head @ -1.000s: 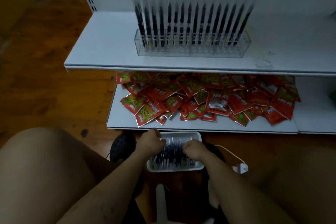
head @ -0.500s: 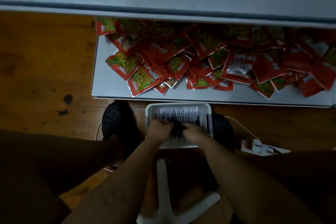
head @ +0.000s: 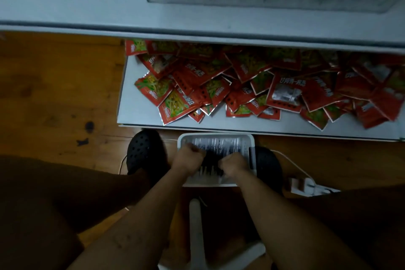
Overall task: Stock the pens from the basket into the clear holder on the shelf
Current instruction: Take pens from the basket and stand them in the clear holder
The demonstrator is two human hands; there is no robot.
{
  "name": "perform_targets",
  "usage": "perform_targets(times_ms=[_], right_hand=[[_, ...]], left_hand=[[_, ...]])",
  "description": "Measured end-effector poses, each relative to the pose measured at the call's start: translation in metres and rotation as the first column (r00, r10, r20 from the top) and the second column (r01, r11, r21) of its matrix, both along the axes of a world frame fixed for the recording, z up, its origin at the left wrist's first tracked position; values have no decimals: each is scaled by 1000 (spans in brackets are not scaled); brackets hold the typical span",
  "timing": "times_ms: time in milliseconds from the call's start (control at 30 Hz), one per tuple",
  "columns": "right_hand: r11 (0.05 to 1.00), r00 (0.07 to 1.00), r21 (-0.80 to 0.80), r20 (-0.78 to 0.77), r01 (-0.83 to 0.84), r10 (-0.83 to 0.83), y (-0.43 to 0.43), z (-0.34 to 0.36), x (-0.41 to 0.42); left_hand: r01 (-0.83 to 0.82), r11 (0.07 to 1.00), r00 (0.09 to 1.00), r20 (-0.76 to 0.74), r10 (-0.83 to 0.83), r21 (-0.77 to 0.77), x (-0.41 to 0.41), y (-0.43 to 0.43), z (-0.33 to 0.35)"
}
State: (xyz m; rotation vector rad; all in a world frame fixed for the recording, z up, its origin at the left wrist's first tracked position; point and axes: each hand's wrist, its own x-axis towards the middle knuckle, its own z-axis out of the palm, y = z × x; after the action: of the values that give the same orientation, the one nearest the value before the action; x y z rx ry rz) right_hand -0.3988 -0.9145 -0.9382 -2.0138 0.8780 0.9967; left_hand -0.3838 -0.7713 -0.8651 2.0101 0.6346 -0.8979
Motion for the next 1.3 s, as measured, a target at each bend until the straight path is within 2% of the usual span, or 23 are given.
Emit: perform_targets(times_ms=[133,233,367,467,600,667,767,933,1033,1133,1300], right_hand=[[991,996,135,83,10,-21,-1,40,-6],[965,977,254,183,61,-109,4,80,-10],[922,927,382,365,-67,-84,15,138,-6],[931,820,327,570,-164,-56,21,178,-5],[957,623,199,782,-212,-24,29,224,1],[968,529,154,848,-196,-28,30,250,7],[987,337,47,941,-154,8,27,290,17],[994,93,-49,994,-99,58,23,350,45],[994,-1,-88,996,-71,89,21,381,70],[995,-79,-89,993,-48,86,24,402,97],[997,-110,-59,992,-53,53,27,404,137]], left_hand=[[27,1000,992,126,-26,-4,2,-1,39],[41,999,978,204,-41,3,2,5,73],[50,999,940,337,-46,-3,4,16,124],[59,998,889,455,-53,1,5,21,164],[51,998,824,563,-64,40,10,26,209],[44,998,790,610,-63,46,15,30,230],[41,998,732,679,-57,40,26,37,260],[35,999,648,761,-28,7,44,48,295],[-22,1000,596,802,31,-22,61,54,300],[-127,988,589,795,147,-88,84,57,296],[-188,971,632,738,236,-150,119,53,287]])
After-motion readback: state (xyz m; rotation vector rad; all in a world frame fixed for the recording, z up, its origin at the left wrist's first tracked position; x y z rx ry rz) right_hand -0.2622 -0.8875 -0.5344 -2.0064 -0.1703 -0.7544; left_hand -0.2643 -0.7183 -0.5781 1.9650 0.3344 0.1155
